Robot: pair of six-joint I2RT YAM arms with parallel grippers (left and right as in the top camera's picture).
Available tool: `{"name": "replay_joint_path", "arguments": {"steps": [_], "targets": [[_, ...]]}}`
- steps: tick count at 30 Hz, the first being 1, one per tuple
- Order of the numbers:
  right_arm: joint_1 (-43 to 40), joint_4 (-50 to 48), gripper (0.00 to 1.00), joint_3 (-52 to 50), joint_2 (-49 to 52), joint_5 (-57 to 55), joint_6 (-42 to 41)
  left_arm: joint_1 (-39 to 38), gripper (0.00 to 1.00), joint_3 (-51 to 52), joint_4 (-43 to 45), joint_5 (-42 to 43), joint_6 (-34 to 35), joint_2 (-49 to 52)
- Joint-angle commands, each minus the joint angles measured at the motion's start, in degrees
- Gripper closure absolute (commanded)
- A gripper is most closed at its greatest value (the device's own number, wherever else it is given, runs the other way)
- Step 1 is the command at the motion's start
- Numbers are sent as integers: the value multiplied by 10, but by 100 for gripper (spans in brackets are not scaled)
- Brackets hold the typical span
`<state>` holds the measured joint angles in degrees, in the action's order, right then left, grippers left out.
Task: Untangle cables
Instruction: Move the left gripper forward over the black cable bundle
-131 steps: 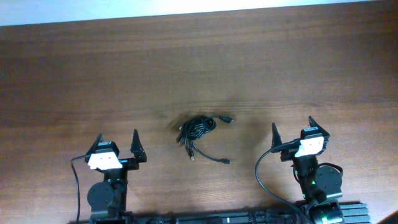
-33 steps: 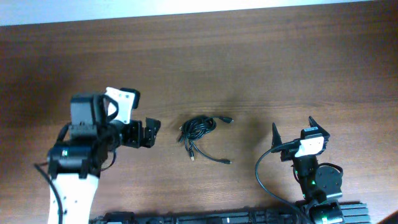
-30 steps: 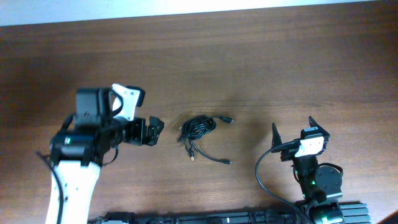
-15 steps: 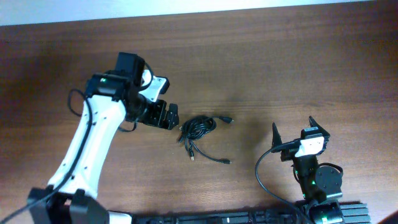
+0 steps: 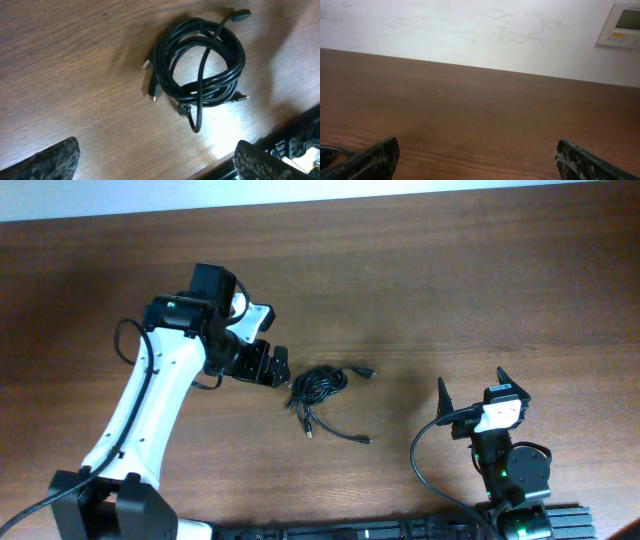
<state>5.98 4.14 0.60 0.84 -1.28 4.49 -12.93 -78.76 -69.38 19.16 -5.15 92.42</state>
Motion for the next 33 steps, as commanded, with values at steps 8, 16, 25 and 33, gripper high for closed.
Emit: {"name": "replay_joint_path", "arguments": {"steps": [8, 16, 25, 33], "targets": [[-4, 4, 1, -3, -4, -9, -3, -39, 1, 5, 1, 10, -10, 5], [-4, 4, 1, -3, -4, -9, -3, -39, 1, 56, 22, 10, 10, 6], [-4, 4, 1, -3, -4, -9, -3, -40, 1, 76, 81, 10, 56, 16], [-4, 4, 1, -3, -4, -9, -3, -40, 1, 76, 115, 10, 58, 80]]}}
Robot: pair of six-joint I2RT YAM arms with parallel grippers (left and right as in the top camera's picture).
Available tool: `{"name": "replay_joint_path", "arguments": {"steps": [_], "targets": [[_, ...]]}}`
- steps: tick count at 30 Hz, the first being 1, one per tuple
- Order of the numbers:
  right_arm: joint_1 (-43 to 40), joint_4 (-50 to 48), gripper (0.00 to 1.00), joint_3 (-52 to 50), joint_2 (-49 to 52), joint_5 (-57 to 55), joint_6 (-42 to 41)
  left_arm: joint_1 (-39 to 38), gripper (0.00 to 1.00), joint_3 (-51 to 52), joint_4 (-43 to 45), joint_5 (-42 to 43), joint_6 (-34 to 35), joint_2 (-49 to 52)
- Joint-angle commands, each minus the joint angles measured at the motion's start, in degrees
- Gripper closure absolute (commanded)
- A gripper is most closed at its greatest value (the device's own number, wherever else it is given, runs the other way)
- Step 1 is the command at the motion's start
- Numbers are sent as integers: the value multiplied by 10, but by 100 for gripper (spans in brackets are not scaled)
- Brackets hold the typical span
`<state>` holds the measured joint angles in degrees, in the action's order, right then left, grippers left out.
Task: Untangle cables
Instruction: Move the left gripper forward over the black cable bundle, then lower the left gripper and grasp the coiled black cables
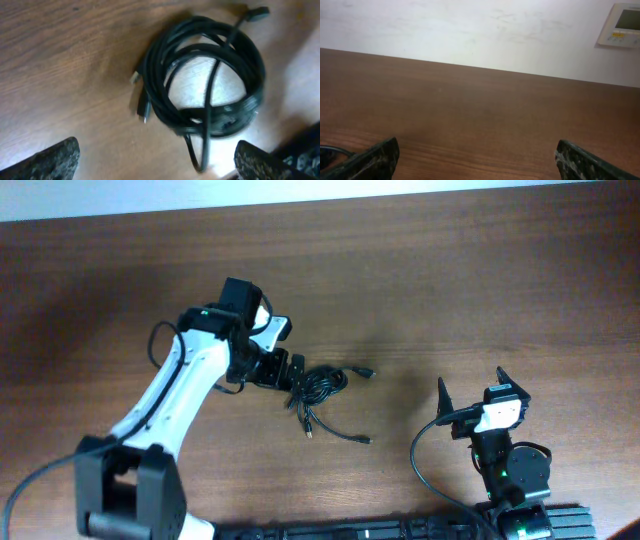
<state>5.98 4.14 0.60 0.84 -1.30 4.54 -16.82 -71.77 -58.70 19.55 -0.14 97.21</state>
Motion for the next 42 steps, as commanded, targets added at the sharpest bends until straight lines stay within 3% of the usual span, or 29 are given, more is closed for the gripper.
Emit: {"name": "replay_joint_path", "arguments": {"steps": [1, 11, 28, 42], "targets": [[-4, 4, 1, -3, -4, -9, -3, -1, 1, 7, 10, 6, 10, 41], [-4, 4, 1, -3, -4, -9, -3, -9, 1, 7, 23, 22, 10, 118], [-4, 4, 1, -3, -4, -9, -3, -104, 1, 7, 105, 2, 10, 125], [-4, 4, 1, -3, -4, -9, -3, -129, 1, 16, 146, -85, -120, 125]]}}
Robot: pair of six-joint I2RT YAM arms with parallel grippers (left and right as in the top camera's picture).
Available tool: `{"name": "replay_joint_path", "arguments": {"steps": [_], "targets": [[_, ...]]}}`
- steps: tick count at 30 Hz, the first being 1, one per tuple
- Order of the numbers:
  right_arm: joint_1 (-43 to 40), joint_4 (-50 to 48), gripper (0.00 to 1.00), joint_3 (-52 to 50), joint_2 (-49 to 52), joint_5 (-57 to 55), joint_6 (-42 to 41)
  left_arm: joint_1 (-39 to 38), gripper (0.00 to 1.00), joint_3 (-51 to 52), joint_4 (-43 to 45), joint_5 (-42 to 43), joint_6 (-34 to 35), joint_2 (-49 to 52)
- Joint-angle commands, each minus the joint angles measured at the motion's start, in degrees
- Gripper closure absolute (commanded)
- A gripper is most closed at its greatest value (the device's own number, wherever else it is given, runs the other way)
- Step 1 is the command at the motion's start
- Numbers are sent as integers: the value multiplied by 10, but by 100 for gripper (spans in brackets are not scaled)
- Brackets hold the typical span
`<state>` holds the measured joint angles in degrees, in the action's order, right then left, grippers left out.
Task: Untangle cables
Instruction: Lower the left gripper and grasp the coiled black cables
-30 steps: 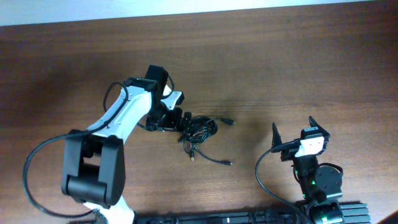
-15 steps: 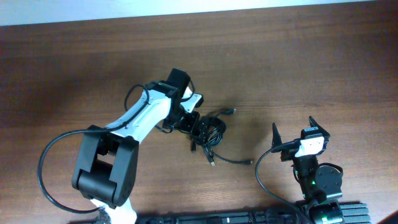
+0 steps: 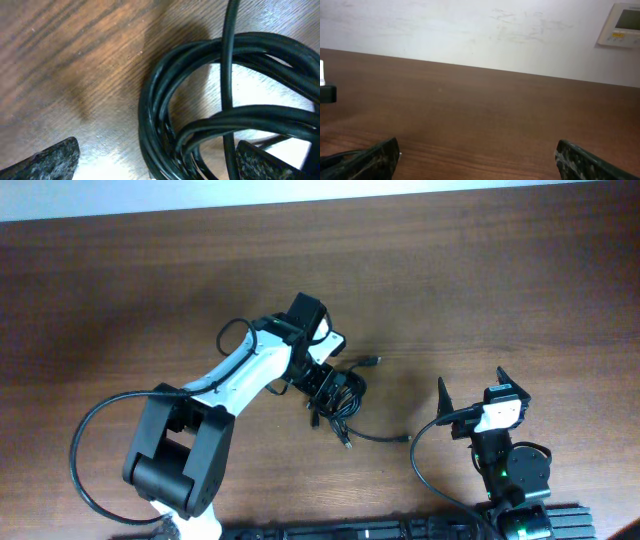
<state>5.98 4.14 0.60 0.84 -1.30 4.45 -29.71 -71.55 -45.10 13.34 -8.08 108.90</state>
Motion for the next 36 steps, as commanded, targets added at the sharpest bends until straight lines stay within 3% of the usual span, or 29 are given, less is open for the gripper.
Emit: {"name": "replay_joint_path", "arguments": {"steps": [1, 11, 18, 21, 23, 27, 36], "targets": [[-4, 4, 1, -3, -4, -9, -3, 0, 1, 16, 16, -23, -43, 8], [-4, 4, 1, -3, -4, -9, -3, -31, 0, 91, 130, -16, -42, 8], [-4, 4, 1, -3, -4, -9, -3, -41, 49, 104, 179, -16, -40, 8], [-4, 4, 1, -3, -4, -9, -3, -42, 88, 104, 179, -16, -33, 8], [-4, 4, 1, -3, -4, -9, -3, -42, 100, 104, 187, -16, -12, 8], [-4, 4, 1, -3, -4, -9, -3, -42, 100, 89, 198, -16, 39, 5], [-4, 4, 1, -3, -4, -9, -3, -42, 100, 56, 179, -16, 39, -119]]}}
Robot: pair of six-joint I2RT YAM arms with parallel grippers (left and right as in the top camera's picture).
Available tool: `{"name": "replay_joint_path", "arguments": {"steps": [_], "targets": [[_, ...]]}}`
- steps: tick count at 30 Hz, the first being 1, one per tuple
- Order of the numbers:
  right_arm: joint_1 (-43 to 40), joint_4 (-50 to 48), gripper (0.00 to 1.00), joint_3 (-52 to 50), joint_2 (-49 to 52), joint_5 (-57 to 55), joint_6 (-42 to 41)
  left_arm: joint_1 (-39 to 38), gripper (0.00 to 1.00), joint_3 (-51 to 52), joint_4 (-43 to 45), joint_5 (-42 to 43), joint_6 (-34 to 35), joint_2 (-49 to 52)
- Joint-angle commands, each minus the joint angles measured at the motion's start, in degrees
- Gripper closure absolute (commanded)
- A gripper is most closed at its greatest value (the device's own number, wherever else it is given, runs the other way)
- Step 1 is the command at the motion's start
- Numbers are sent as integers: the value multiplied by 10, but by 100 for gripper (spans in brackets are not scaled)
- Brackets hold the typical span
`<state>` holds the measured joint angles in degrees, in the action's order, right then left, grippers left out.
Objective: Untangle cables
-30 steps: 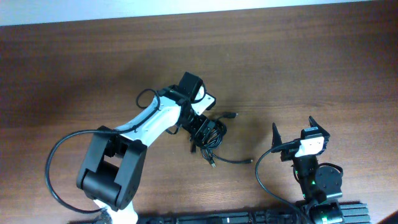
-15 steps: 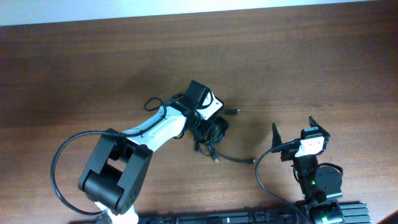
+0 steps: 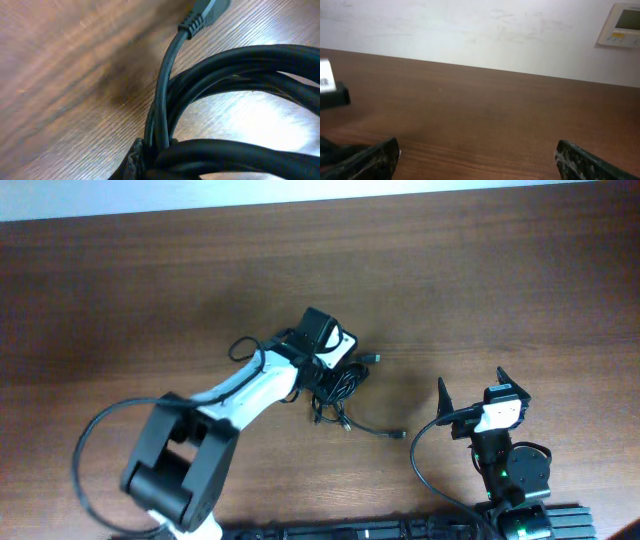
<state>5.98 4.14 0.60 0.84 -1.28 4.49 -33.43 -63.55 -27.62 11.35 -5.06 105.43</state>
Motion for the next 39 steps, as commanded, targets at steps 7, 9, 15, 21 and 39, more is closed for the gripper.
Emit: {"name": "replay_joint_path", "arguments": {"steps": [7, 9, 15, 21, 39], "targets": [[-4, 4, 1, -3, -4, -9, -3, -4, 100, -24, 21, 4, -28, -188], [-4, 4, 1, -3, -4, -9, -3, -5, 100, -24, 33, 4, -28, -202], [-4, -12, 1, -3, -4, -10, -3, -5, 100, -24, 43, 4, -28, -216], [-4, -62, 1, -3, -4, 49, -4, -5, 100, -24, 64, 4, -28, -217], [-4, -49, 1, 100, 2, 108, -108, -5, 100, -24, 154, 100, -27, -238]]}}
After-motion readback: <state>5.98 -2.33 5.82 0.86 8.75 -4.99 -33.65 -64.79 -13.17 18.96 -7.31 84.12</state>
